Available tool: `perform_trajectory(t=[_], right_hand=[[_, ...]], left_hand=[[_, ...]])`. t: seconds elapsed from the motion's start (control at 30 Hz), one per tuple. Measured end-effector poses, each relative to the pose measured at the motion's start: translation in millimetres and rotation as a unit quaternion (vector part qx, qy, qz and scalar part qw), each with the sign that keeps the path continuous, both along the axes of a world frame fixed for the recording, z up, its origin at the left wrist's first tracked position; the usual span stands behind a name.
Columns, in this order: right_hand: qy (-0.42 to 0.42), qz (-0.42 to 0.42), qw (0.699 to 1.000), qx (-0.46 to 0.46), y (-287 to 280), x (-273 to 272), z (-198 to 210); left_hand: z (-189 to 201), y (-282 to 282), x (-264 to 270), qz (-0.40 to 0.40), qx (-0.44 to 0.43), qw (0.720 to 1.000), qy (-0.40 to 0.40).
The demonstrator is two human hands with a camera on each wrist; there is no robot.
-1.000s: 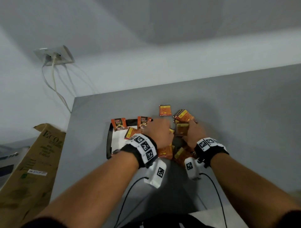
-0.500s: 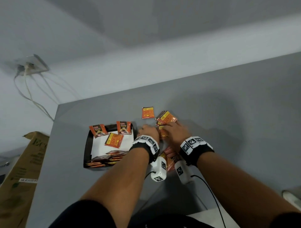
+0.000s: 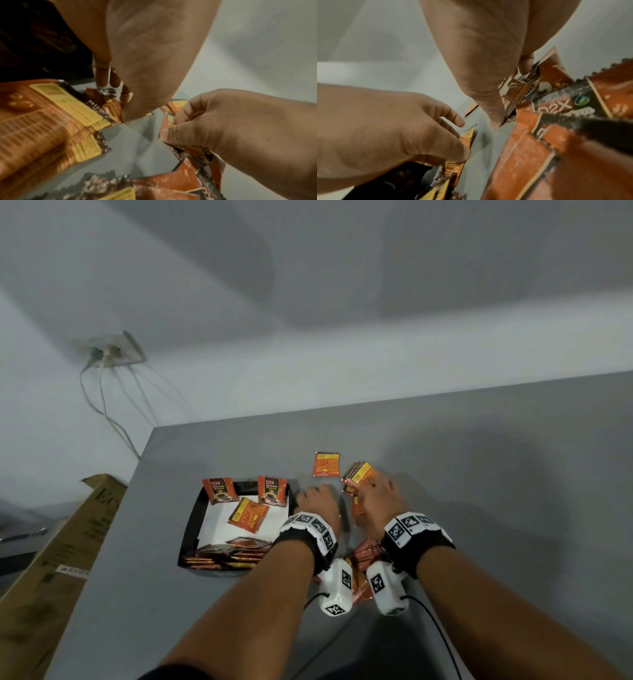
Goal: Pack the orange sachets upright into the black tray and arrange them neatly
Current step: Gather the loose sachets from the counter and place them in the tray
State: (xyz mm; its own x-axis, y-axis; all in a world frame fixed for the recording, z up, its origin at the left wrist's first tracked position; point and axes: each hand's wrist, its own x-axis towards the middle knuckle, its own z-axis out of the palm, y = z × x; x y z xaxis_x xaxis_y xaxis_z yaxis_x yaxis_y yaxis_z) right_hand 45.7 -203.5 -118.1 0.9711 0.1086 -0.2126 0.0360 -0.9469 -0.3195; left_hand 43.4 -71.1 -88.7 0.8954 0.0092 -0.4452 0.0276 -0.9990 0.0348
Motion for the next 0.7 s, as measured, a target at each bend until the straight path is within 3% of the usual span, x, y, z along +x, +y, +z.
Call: perform_trajectory(t=[0.2,0.37,0.5,0.7], right_hand=[[-0.016,-0.027,0.996,0.078,1.7,-3.2,5.0],[0.01,-0.104,0.975,0.195,-19.2,11.3,44.6],[0.039,-0.141,0.974,0.173,-34.2,35.5,56.4],[0.109,-0.129,0.978,0.123,-18.4,46.0,32.8]], left_hand=[[3.2,-1.1,3.0,-0.042,0.001,0.999,-0.009],[7.4,2.1,6.6,-0.03,-0.063,0.998,-0.006],[12.8,3.0,13.5,-0.024,-0.08,0.996,-0.027],[32.5,-7.2,47.3,-0.004,-0.101,0.993,-0.066]])
